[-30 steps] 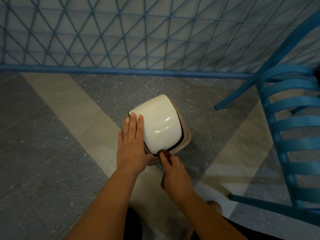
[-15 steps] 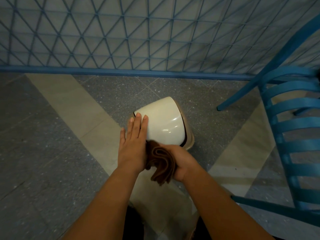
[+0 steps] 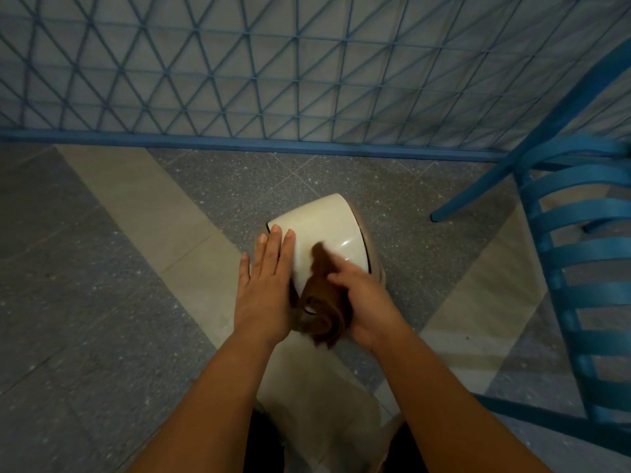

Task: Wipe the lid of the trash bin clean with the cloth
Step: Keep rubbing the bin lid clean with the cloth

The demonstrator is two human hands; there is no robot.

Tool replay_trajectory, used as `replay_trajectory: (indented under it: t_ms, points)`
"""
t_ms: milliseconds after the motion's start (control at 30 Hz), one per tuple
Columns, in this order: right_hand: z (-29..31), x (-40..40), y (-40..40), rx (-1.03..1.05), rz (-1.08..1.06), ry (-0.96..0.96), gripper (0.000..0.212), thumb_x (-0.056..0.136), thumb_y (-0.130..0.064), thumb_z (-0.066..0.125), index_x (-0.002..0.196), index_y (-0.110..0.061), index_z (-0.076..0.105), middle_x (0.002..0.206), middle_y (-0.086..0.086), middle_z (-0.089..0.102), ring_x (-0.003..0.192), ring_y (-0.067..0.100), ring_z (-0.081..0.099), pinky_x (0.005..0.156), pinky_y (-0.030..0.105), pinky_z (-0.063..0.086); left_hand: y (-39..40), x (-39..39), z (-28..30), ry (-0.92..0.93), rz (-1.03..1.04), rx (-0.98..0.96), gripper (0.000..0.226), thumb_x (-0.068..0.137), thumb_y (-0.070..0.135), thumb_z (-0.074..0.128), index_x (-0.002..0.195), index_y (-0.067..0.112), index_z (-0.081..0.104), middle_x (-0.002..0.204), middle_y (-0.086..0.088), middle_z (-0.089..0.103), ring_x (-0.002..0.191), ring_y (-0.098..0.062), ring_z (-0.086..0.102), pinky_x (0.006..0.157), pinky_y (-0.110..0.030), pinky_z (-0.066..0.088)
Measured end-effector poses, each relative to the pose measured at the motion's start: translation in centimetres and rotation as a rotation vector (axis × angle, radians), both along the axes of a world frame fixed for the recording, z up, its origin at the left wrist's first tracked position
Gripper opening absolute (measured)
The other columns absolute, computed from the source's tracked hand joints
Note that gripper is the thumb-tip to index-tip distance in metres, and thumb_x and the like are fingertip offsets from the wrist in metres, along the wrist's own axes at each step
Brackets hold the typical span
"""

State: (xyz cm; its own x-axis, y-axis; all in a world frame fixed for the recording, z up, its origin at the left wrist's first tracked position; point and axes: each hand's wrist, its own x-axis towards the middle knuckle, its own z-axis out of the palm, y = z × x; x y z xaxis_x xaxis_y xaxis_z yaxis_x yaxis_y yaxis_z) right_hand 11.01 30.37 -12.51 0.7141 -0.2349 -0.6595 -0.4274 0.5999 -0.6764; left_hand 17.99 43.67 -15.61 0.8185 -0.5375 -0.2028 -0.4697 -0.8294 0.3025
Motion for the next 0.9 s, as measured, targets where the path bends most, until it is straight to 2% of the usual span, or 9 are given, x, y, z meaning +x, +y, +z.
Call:
replay_trajectory:
  t_ms: [100, 167, 233, 333, 400, 600, 700, 767, 900]
  points:
    - [0.5, 0.8, -1.8, -0.713, -0.061, -0.012, 0.048, 0.095, -0.011, 0.046, 0.135, -0.039, 0.047, 0.136, -0.001, 0.046, 0.120, 0.013, 0.048, 0.105, 0.033, 0.040, -0.1, -0.1, -0.1, -0.005, 0.003, -0.009, 0.130, 0.067, 0.044, 0.078, 0.143, 0.034, -0.027, 0.154, 0.009, -0.028, 0.141, -0.013, -0.025, 0.114, -0.041, -0.009]
    - [-0.4, 0.8, -1.7, -1.128, 0.133, -0.024, 0.057, 0.095, -0.011, 0.046, 0.145, -0.033, 0.030, 0.145, 0.002, 0.035, 0.132, 0.016, 0.036, 0.112, 0.033, 0.030, -0.1, -0.1, -0.3, 0.002, 0.003, -0.002, 0.131, 0.065, 0.046, 0.078, 0.143, 0.034, -0.028, 0.154, 0.009, -0.028, 0.140, -0.012, -0.026, 0.114, -0.040, -0.009]
    - [-2.1, 0.2, 0.1, -1.322, 0.325, -0.069, 0.066, 0.093, -0.007, 0.046, 0.150, -0.027, 0.019, 0.156, 0.005, 0.020, 0.142, 0.019, 0.018, 0.117, 0.034, 0.019, -0.1, 0.0, -0.4, 0.014, 0.013, -0.020, 0.128, 0.067, 0.042, 0.076, 0.144, 0.035, -0.025, 0.156, 0.010, -0.025, 0.141, -0.012, -0.025, 0.115, -0.040, -0.008]
    - [-5.0, -2.3, 2.1, -1.470, 0.665, -0.253, 0.072, 0.092, -0.001, 0.046, 0.151, -0.025, 0.012, 0.160, 0.003, 0.001, 0.147, 0.023, -0.001, 0.119, 0.042, 0.010, -0.2, 0.2, -0.5, 0.004, 0.012, -0.062, 0.116, 0.073, 0.031, 0.071, 0.146, 0.035, -0.021, 0.156, 0.010, -0.023, 0.143, -0.011, -0.022, 0.115, -0.038, -0.007]
    - [-6.1, -3.9, 1.1, -1.570, 0.777, -0.288, 0.076, 0.091, -0.002, 0.048, 0.150, -0.028, 0.007, 0.158, -0.002, -0.004, 0.146, 0.022, -0.007, 0.118, 0.043, 0.005, -0.1, 0.3, -0.4, 0.004, 0.005, -0.056, 0.121, 0.071, 0.037, 0.074, 0.145, 0.035, -0.021, 0.156, 0.010, -0.023, 0.143, -0.012, -0.021, 0.115, -0.037, -0.007]
    - [-4.8, 0.5, -2.9, -1.665, 0.429, 0.109, 0.080, 0.090, -0.005, 0.043, 0.150, -0.022, -0.007, 0.159, 0.010, -0.008, 0.143, 0.024, -0.019, 0.115, 0.039, -0.012, -0.1, -0.2, -0.6, 0.037, -0.024, -0.100, 0.131, 0.064, 0.040, 0.081, 0.145, 0.035, -0.021, 0.149, 0.017, -0.032, 0.141, -0.011, -0.026, 0.114, -0.034, -0.007]
    - [-4.6, 2.1, -1.7, -1.621, 0.405, 0.046, 0.084, 0.086, 0.000, 0.047, 0.151, -0.022, -0.002, 0.160, 0.007, -0.007, 0.142, 0.020, -0.019, 0.112, 0.037, -0.014, -0.1, -0.1, -0.8, 0.021, -0.011, -0.097, 0.131, 0.065, 0.040, 0.080, 0.143, 0.037, -0.025, 0.150, 0.016, -0.031, 0.140, -0.010, -0.027, 0.115, -0.034, -0.006]
    - [-5.1, 0.7, -0.9, -1.624, 0.541, -0.095, 0.085, 0.085, 0.000, 0.053, 0.151, -0.022, 0.005, 0.158, 0.003, -0.006, 0.143, 0.020, -0.012, 0.114, 0.039, -0.006, 0.0, 0.3, -0.8, 0.015, -0.012, -0.080, 0.130, 0.065, 0.041, 0.079, 0.143, 0.038, -0.024, 0.152, 0.015, -0.029, 0.141, -0.011, -0.025, 0.115, -0.038, -0.005]
    - [-6.1, -3.9, -1.9, -1.536, 0.722, -0.218, 0.073, 0.088, 0.004, 0.051, 0.147, -0.026, 0.023, 0.158, -0.002, 0.010, 0.146, 0.022, 0.008, 0.113, 0.040, 0.028, 0.3, 1.7, -0.3, 0.003, -0.081, -0.004, 0.132, 0.061, 0.053, 0.076, 0.144, 0.037, -0.025, 0.154, 0.010, -0.030, 0.141, -0.011, -0.025, 0.114, -0.045, -0.009]
